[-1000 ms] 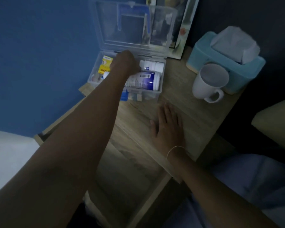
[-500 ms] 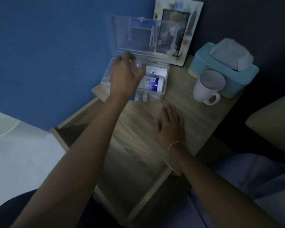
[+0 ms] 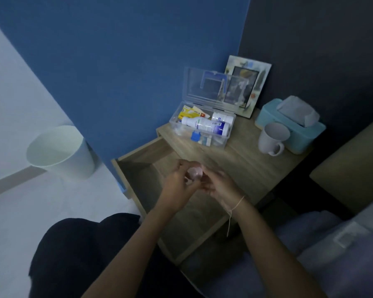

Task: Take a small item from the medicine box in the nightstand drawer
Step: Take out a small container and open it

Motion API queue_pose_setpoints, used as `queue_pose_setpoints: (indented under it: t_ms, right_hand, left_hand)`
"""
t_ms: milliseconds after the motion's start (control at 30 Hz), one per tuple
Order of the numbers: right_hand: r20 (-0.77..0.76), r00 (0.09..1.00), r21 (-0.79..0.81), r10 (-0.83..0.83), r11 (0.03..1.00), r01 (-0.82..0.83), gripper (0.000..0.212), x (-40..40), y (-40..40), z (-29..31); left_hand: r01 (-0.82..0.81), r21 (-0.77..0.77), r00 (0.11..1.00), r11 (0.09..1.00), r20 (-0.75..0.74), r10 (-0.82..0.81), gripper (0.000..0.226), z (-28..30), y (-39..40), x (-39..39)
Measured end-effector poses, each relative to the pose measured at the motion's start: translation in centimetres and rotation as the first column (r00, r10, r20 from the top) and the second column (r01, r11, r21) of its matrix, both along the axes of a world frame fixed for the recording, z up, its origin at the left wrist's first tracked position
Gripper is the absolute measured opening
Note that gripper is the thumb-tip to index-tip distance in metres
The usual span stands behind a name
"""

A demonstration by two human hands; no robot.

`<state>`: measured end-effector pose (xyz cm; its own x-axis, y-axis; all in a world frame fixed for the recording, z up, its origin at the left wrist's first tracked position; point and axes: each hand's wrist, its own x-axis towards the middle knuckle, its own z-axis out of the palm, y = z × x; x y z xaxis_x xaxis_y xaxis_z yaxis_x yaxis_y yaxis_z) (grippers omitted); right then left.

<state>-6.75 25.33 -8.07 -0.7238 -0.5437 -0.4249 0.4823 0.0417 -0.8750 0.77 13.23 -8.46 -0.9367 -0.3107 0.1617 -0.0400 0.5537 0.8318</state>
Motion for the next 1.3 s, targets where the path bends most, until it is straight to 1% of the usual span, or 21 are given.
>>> queue_pose_setpoints:
  t_ms: [67,167,233,367,467,533,633,700,767,833,867,900,967,1033,1167,1233,1300]
  right_hand:
    - [0.044,0.999,-0.043,0.021,0.999,-0.019,0.022,1.1,0.2,0.6]
    - [0.078,0.994,-0.081,0.074,0.994,-0.068,0.023,2.0,0.5,1.2]
    - [0.136,0.986,-0.142,0.097,0.987,-0.077,0.023,2.2,0.6,1.4]
    - [0.322,0.945,-0.282,0.051,0.958,0.044,0.029,2.2,0.9,0.7]
    - [0.356,0.934,-0.323,0.026,0.941,0.097,0.031,2.0,1.2,0.7]
    - [0.322,0.946,-0.311,0.028,0.947,0.077,0.032,1.7,1.7,1.2]
    - [0.164,0.983,-0.242,0.079,0.97,-0.037,0.024,1.3,2.3,2.4]
    - [0.022,0.996,-0.157,0.084,0.984,-0.079,0.015,1.1,2.1,3.3]
    - [-0.114,0.99,-0.039,0.084,0.995,-0.089,0.018,0.9,1.8,4.1]
    - [-0.165,0.982,-0.011,0.086,0.996,-0.089,0.016,0.5,1.8,4.7]
    - [-0.147,0.985,-0.036,0.094,0.994,-0.101,0.014,0.3,2.1,4.8]
    - [-0.097,0.99,-0.078,0.105,0.991,-0.112,0.015,0.1,2.3,4.9]
    - [0.046,0.991,-0.187,0.123,0.976,-0.113,0.025,-0.3,2.9,4.9]
    - [0.125,0.985,-0.277,0.123,0.957,-0.084,0.03,-0.7,3.3,4.5]
    - [0.229,0.968,-0.37,0.103,0.929,-0.011,0.027,-0.5,3.3,3.4]
    - [0.274,0.958,-0.415,0.081,0.909,0.041,0.021,-0.5,3.2,2.9]
    - [0.301,0.952,-0.437,0.055,0.895,0.087,0.02,-0.6,3.1,2.5]
  left_hand:
    - [0.008,0.007,1.0,1.0,-0.02,-0.008,0.033,0.5,-0.1,1.2]
    - [0.042,-0.05,0.998,0.998,-0.05,-0.045,0.039,1.4,-0.3,2.3]
    - [0.075,-0.085,0.993,0.994,-0.086,-0.082,0.04,2.1,-0.3,2.8]
    - [0.111,-0.134,0.982,0.985,-0.139,-0.13,0.033,3.4,0.0,2.8]
    - [0.091,-0.143,0.983,0.986,-0.147,-0.112,0.032,3.9,0.7,2.4]
    - [0.07,-0.115,0.983,0.991,-0.164,-0.088,0.029,3.9,1.2,2.1]
    - [0.041,-0.075,0.986,0.996,-0.16,-0.053,0.026,3.4,1.9,1.7]
    - [0.023,-0.051,0.99,0.998,-0.141,-0.03,0.031,3.0,2.4,1.6]
    - [0.017,-0.011,0.986,1.0,-0.169,-0.019,0.036,2.9,2.8,1.5]
    - [0.024,0.007,0.982,1.0,-0.187,-0.022,0.042,3.3,3.0,1.4]
    - [0.025,0.011,0.981,1.0,-0.191,-0.022,0.042,3.5,3.0,1.4]
    - [0.017,0.02,0.981,1.0,-0.192,-0.013,0.041,3.7,2.9,1.3]
    - [-0.007,0.038,0.982,0.999,-0.186,0.014,0.041,3.9,2.4,1.2]
    - [0.0,0.025,0.983,1.0,-0.181,0.005,0.041,4.3,2.0,0.9]
    - [0.096,-0.026,0.98,0.995,-0.17,-0.1,0.047,5.7,1.8,0.2]
    - [0.159,-0.096,0.973,0.983,-0.155,-0.173,0.044,6.4,1.6,-0.2]
    - [0.182,-0.155,0.971,0.971,-0.125,-0.202,0.04,6.7,1.3,-0.6]
